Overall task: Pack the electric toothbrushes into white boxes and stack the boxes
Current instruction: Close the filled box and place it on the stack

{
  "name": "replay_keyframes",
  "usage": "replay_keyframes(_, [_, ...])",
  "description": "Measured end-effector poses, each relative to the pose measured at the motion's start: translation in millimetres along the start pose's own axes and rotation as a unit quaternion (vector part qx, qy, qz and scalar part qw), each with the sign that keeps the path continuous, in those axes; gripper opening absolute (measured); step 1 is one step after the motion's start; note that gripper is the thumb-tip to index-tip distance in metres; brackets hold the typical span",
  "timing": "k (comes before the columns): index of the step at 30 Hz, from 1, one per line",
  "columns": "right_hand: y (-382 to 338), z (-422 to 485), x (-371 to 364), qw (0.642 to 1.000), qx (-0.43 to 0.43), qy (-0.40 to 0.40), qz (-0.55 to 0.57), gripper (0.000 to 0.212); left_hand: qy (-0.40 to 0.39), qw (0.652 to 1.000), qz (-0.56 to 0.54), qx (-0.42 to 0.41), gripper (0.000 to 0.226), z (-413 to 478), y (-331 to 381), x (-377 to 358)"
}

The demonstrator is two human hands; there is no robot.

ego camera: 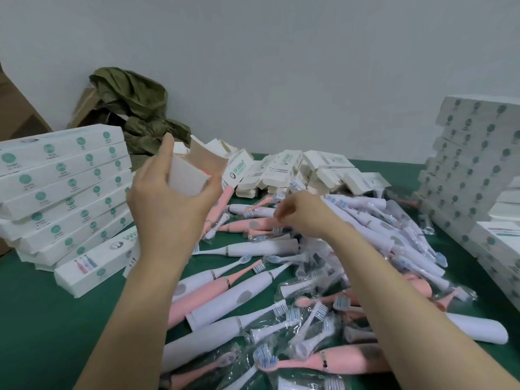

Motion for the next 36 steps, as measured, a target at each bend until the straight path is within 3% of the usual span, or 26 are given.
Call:
replay_keyframes(5, [-5, 16, -18, 0.986, -0.038, -0.03, -0.159, 0.023, -0.03, 1.0, 0.003, 0.005, 0.083, -4, 5, -3])
replay_keyframes(11, [-5, 26, -31, 0.95, -0.006, -0.034, -0.311, 0.021, -0.059, 0.998, 0.024, -0.014, 0.078, -8, 4, -7])
replay_keyframes(15, [2, 26, -31, 0.948, 0.016, -0.007, -0.317, 0.026, -0.066, 0.997, 0.026, -0.018, 0.075, -8, 2, -13])
replay_keyframes(18, [4, 19, -18, 0.985, 0.024, 0.063, -0.159, 0.015, -0.073, 0.996, 0.037, -0.03, 0.075, -8, 2, -15])
replay_keyframes(20, [2, 8, -8, 0.993, 0.047, 0.095, 0.058, 0.017, -0.078, 0.995, 0.047, -0.038, 0.075, -10, 2, -16])
replay_keyframes(23, [-7, -15, 10, 0.911, 0.104, 0.066, 0.394, 0.007, -0.089, 0.993, 0.057, -0.051, 0.075, -12, 3, -19])
replay_keyframes(26, [-24, -36, 31, 0.837, 0.191, 0.041, 0.511, 0.007, -0.096, 0.992, 0.059, -0.064, 0.074, -15, 4, -22])
replay_keyframes(28, [-38, -48, 41, 0.819, 0.259, 0.005, 0.512, 0.011, -0.097, 0.991, 0.06, -0.07, 0.074, -15, 5, -23])
replay_keyframes(30, [-52, -58, 43, 0.863, 0.286, -0.009, 0.416, 0.013, -0.099, 0.99, 0.066, -0.075, 0.072, -15, 5, -23])
replay_keyframes(32, [-58, -61, 40, 0.933, 0.266, 0.049, 0.236, 0.014, -0.104, 0.989, 0.074, -0.079, 0.07, -14, 5, -24])
replay_keyframes(36, [-56, -61, 39, 0.972, 0.199, 0.098, 0.071, 0.012, -0.122, 0.985, 0.081, -0.096, 0.072, -17, 6, -27])
Point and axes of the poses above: each hand's wrist, its own z-axis towards the middle knuckle, its own x-axis out of the back of the hand, y = z × x, the point moved 1 cm from there along z, towards the middle knuckle, and after that the axes turned 11 degrees about -y, right-handed, at the moved point
